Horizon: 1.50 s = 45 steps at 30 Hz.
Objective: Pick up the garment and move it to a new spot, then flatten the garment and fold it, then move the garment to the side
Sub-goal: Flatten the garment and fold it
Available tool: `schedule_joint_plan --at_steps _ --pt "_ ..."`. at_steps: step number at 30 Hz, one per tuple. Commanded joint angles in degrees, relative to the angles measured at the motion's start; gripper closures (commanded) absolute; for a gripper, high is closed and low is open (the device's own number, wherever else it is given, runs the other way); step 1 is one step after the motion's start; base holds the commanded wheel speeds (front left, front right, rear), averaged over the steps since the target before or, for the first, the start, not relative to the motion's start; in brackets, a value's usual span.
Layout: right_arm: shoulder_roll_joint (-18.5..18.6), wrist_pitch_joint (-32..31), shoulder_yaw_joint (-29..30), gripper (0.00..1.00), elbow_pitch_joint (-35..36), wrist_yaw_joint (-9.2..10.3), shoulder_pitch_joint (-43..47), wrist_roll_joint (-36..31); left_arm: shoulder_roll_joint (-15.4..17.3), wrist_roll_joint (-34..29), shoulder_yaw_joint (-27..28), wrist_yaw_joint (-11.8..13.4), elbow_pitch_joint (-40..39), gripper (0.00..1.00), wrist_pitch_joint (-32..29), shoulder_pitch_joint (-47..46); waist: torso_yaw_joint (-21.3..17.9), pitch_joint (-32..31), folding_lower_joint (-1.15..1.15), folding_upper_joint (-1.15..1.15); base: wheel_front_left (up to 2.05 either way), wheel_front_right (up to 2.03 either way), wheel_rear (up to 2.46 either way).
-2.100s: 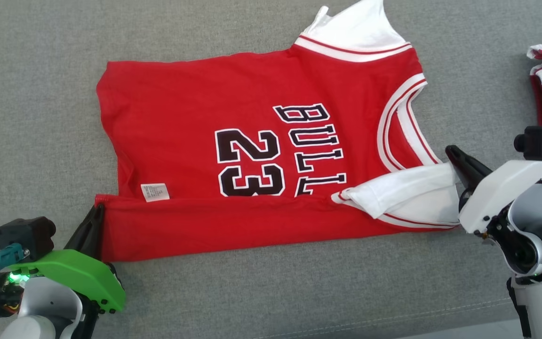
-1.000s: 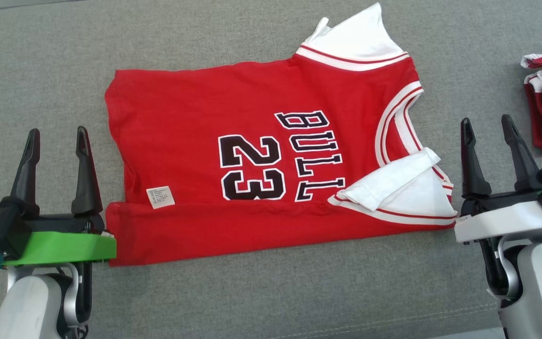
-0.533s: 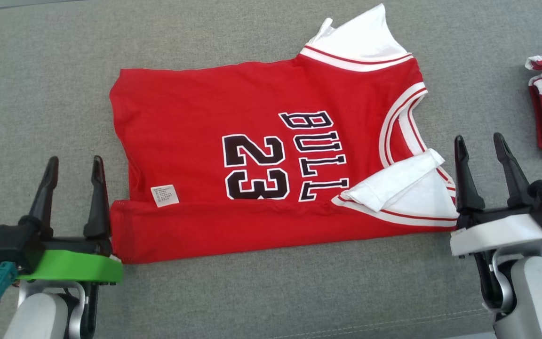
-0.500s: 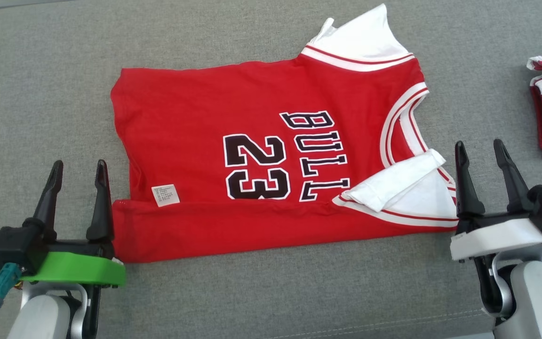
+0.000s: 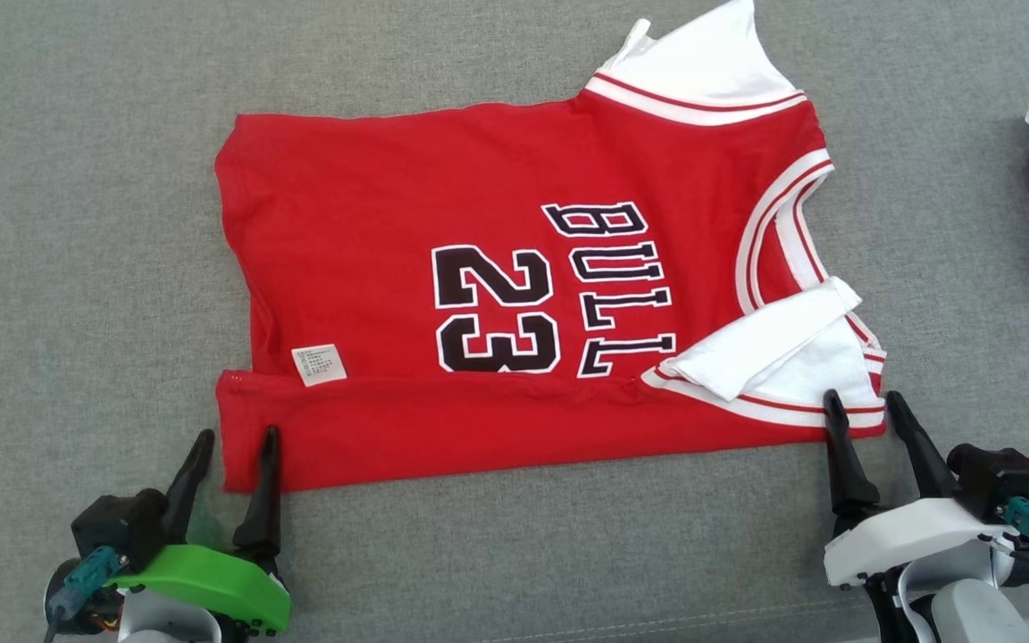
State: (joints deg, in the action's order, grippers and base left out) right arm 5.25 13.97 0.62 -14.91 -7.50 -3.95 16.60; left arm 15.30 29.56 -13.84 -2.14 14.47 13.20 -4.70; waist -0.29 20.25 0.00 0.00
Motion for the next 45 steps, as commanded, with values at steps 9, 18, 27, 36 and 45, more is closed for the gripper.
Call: schedule_joint_plan --at_steps 9,18,27,36,45 --pt "1.26 -2.74 -3.86 1.00 -3.83 0.01 -2.63 4.25 0.29 4.26 -1.20 -2.72 7.01 1.00 -6.29 -4.25 -0.34 -0.25 0.00 0.00 0.00 0.00 0.00" --pt "2.96 -4.74 -3.85 1.00 3.60 0.03 1.84 6.96 3.41 4.68 0.11 -1.05 1.74 1.00 -8.37 -0.95 -0.63 -1.09 0.00 0.00 0.00 0.00 0.00" --pt "1.53 -11.83 0.71 1.00 14.17 0.09 11.77 7.29 6.81 6.44 2.75 4.20 -11.85 1.00 -13.90 8.22 -0.35 -1.02 0.00 0.00 0.00 0.00 0.00" --pt "0.19 -11.22 1.68 0.00 16.12 0.03 9.32 3.96 4.74 5.80 0.83 3.99 -14.16 0.00 -13.14 5.86 -0.89 -0.37 0.00 0.00 0.00 0.00 0.00" --pt "1.75 -2.37 2.92 0.00 23.33 0.03 3.16 -0.22 3.40 0.57 3.38 5.29 -16.12 0.00 -1.17 -0.98 -0.93 -0.86 0.00 0.00 0.00 0.00 0.00"
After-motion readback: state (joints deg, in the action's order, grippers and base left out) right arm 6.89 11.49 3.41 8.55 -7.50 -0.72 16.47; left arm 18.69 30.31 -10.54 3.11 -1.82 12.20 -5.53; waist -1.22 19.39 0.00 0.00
